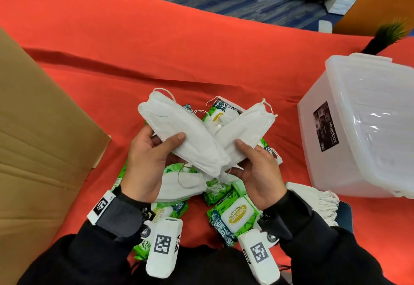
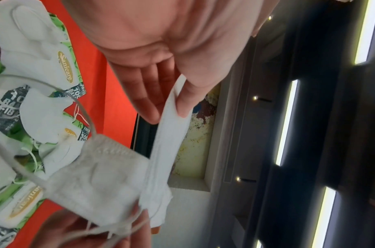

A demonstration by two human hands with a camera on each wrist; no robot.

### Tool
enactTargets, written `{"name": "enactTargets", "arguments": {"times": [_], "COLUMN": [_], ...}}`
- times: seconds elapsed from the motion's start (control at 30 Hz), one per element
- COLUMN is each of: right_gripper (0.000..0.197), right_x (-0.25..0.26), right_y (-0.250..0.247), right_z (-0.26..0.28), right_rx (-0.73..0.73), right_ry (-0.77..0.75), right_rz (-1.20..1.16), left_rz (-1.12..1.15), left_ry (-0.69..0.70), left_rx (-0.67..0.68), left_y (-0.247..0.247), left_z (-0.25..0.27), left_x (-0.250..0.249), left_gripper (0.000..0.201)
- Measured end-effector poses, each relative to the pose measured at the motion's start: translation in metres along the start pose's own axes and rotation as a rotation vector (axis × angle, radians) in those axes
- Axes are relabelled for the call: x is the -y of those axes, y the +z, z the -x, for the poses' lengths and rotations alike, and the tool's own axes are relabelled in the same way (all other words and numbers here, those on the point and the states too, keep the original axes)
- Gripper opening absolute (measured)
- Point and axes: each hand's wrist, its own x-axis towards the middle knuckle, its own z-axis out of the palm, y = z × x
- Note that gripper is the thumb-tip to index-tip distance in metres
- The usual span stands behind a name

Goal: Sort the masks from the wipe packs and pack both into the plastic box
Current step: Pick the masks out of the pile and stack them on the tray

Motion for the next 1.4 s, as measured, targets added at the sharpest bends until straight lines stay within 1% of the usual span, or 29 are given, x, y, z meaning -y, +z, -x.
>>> {"name": "enactTargets", "arguments": {"times": [0.03, 0.1, 0.2, 0.33, 0.37, 0.4, 0.43, 0.5, 0.57, 0.63, 0.77, 0.9, 1.0, 1.07, 1.13, 1.17, 1.2, 1.23, 1.3, 1.33, 1.4], "right_gripper": [0.030, 0.035, 0.031, 0.025, 0.023, 0.021, 0.019, 0.017, 0.018, 0.020, 0.022, 0.021, 0.028, 0.031, 0.028, 0.025, 0.023, 0.023, 0.027, 0.029, 0.034], "right_x": [0.000, -0.001, -0.005, -0.007, -0.007, -0.007, -0.007, -0.008, -0.009, -0.011, -0.011, -0.011, -0.012, -0.013, -0.015, -0.016, -0.016, -0.017, -0.018, -0.019, -0.019], "right_y": [0.000, 0.001, 0.003, 0.002, 0.002, 0.002, 0.002, 0.003, 0.005, 0.007, 0.008, 0.008, 0.008, 0.008, 0.007, 0.007, 0.007, 0.008, 0.011, 0.012, 0.012], "right_z": [-0.001, -0.001, -0.001, -0.002, -0.003, -0.003, -0.002, -0.001, 0.001, 0.002, 0.002, 0.001, 0.000, -0.002, -0.005, -0.006, -0.006, -0.006, -0.006, -0.005, -0.004], "right_rx": [-0.009, -0.016, -0.001, 0.013, 0.016, 0.027, 0.048, 0.091, 0.127, 0.170, 0.196, 0.180, 0.174, 0.153, 0.124, 0.121, 0.129, 0.144, 0.186, 0.204, 0.222], "right_ry": [0.008, 0.029, 0.022, 0.029, 0.041, 0.051, 0.056, 0.048, 0.042, 0.046, 0.079, 0.130, 0.148, 0.150, 0.143, 0.138, 0.136, 0.139, 0.160, 0.175, 0.199], "right_rz": [-0.021, -0.063, -0.054, 0.000, 0.040, 0.104, 0.179, 0.294, 0.332, 0.339, 0.291, 0.203, 0.168, 0.152, 0.144, 0.148, 0.152, 0.156, 0.148, 0.133, 0.093], "left_rz": [0.035, 0.099, 0.134, 0.099, 0.087, 0.057, 0.001, -0.183, -0.376, -0.466, -0.485, -0.470, -0.476, -0.465, -0.348, -0.294, -0.293, -0.370, -0.612, -0.686, -0.696], "left_ry": [0.000, -0.026, -0.072, -0.067, -0.056, -0.031, 0.003, 0.056, 0.047, -0.001, -0.057, -0.081, -0.068, -0.012, 0.017, 0.006, -0.008, -0.008, -0.007, -0.028, -0.092], "left_rx": [-0.026, -0.070, -0.101, -0.088, -0.065, -0.013, 0.060, 0.216, 0.338, 0.402, 0.401, 0.378, 0.390, 0.371, 0.314, 0.307, 0.334, 0.392, 0.538, 0.571, 0.544], "left_y": [-0.001, -0.003, -0.006, -0.006, -0.006, -0.006, -0.005, -0.001, 0.001, 0.001, 0.001, -0.003, -0.006, -0.008, -0.010, -0.011, -0.011, -0.010, -0.007, -0.006, -0.006], "left_z": [-0.001, -0.005, -0.008, -0.009, -0.010, -0.012, -0.014, -0.019, -0.027, -0.034, -0.038, -0.040, -0.041, -0.042, -0.043, -0.043, -0.044, -0.045, -0.046, -0.046, -0.046], "left_x": [-0.001, -0.001, 0.000, -0.005, -0.009, -0.015, -0.021, -0.029, -0.028, -0.019, -0.003, 0.004, 0.002, -0.003, -0.013, -0.016, -0.018, -0.017, -0.006, 0.001, 0.011], "left_gripper": [0.040, 0.037, 0.028, 0.022, 0.018, 0.016, 0.016, 0.015, 0.014, 0.022, 0.030, 0.036, 0.029, 0.024, 0.018, 0.016, 0.015, 0.015, 0.017, 0.016, 0.022]}}
